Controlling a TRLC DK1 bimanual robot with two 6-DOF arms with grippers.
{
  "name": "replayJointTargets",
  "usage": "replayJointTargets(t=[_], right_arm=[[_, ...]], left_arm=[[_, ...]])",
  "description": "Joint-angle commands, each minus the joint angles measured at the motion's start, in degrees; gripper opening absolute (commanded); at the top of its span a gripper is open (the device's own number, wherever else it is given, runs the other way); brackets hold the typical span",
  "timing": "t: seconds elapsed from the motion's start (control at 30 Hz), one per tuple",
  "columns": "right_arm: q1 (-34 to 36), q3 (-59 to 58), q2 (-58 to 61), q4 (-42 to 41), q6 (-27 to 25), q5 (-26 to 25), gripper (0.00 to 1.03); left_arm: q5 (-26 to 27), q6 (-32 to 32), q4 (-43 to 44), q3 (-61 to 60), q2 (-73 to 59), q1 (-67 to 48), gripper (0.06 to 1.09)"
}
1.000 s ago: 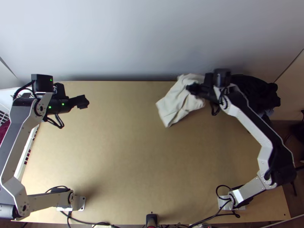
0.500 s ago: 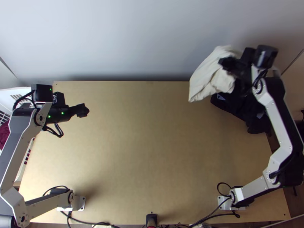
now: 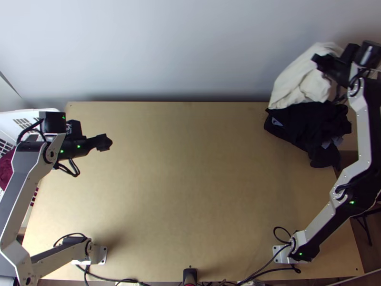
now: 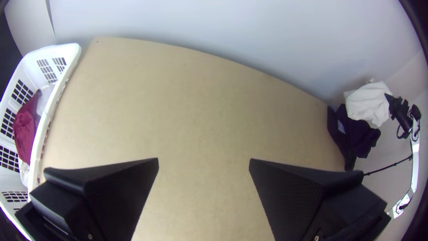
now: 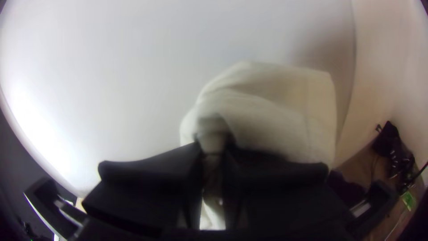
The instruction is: Fold the t-shirt
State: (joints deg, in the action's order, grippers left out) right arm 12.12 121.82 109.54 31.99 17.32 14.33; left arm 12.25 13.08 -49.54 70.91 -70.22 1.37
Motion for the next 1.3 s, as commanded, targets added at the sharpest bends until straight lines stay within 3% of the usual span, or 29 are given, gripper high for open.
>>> replayJointTargets(t=[0.0,0.3,0.53,0.73,1.17,1.27], right_arm=[[10.0,-3.8,1.1,2.1,-4.7,-0.2,0.03],[20.8,-24.1,-2.0,-1.1,-13.6,-0.1,0.03],[22.1,-35.6,-7.1,-4.7,-17.6,0.0,0.03],[19.3,-40.8,-11.2,-7.4,-17.4,0.0,0.03],[18.1,-39.6,-11.6,-10.3,-16.6,0.0,0.03],[18.8,-39.4,-11.7,-11.2,-16.4,0.0,0.23]], left_arm=[[0.2,-1.7,0.1,-1.6,1.0,0.4,1.04],[0.7,-1.8,0.7,-1.8,0.9,-0.4,1.04],[1.2,-1.4,0.6,-1.5,1.7,-0.5,1.04],[1.2,-1.0,0.6,-2.4,2.6,-0.3,1.04],[1.2,-0.6,0.6,-4.2,5.2,0.7,1.04],[1.2,-0.5,0.6,-4.1,5.5,0.9,1.04]])
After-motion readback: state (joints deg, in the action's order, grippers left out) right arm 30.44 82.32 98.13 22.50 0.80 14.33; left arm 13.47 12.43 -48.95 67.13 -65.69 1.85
